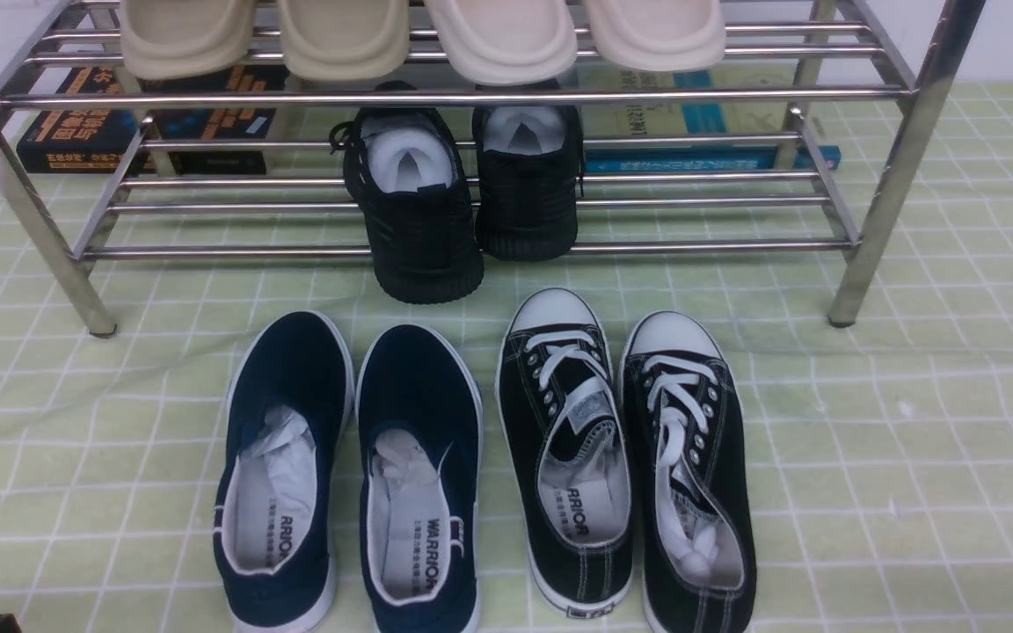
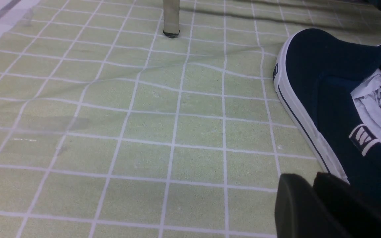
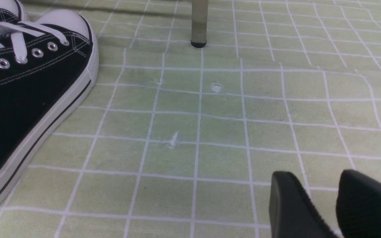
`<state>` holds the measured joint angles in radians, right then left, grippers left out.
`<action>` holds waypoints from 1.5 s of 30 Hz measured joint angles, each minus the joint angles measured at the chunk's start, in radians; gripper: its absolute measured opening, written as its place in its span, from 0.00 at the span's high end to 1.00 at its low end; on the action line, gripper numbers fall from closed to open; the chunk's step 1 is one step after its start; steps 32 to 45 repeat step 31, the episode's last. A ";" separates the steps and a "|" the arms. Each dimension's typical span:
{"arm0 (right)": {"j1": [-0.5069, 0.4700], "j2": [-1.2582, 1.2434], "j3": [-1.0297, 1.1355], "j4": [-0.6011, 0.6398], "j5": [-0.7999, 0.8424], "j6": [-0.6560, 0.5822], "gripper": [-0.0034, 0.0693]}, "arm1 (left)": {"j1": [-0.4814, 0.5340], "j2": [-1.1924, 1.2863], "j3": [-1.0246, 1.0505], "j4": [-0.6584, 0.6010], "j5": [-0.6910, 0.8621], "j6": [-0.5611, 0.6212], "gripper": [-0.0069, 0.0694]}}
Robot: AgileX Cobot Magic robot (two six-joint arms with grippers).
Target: Take the shoes off the shelf with your hand from the green coffee tablecloth.
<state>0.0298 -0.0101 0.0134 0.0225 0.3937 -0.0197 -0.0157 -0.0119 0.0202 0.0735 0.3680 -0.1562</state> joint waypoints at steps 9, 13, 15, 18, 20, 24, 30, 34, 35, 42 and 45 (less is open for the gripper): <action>0.000 0.000 0.000 0.000 0.000 0.000 0.63 | 0.000 0.000 0.000 0.000 0.000 0.000 0.77; 0.000 0.000 0.000 0.000 0.000 0.000 0.63 | 0.000 0.000 0.000 0.000 0.000 0.000 0.77; 0.000 0.000 0.000 0.000 0.000 0.000 0.63 | 0.000 0.000 0.000 0.000 0.000 0.000 0.77; 0.000 0.000 0.000 0.000 0.000 0.000 0.63 | 0.000 0.000 0.000 0.000 0.000 0.000 0.76; 0.000 0.000 0.000 0.000 0.000 0.000 0.63 | 0.000 0.000 0.000 0.001 0.000 0.000 0.75; 0.000 0.000 0.000 0.000 0.000 0.000 0.63 | 0.000 0.000 0.000 0.001 0.000 0.000 0.74; 0.000 0.000 0.000 0.000 0.000 0.000 0.63 | 0.000 0.000 0.000 0.002 0.000 0.000 0.74; 0.000 0.000 0.000 0.000 0.000 0.000 0.63 | 0.000 0.000 0.000 0.002 0.000 0.000 0.74; 0.000 0.000 0.000 0.000 0.000 0.000 0.63 | 0.000 0.000 0.000 0.002 0.000 0.000 0.74; 0.000 0.000 0.000 0.000 0.000 0.000 0.63 | 0.000 0.000 0.000 0.002 0.000 0.000 0.74; 0.000 0.000 0.000 0.000 0.000 0.000 0.63 | 0.000 0.000 0.000 0.002 0.000 0.000 0.74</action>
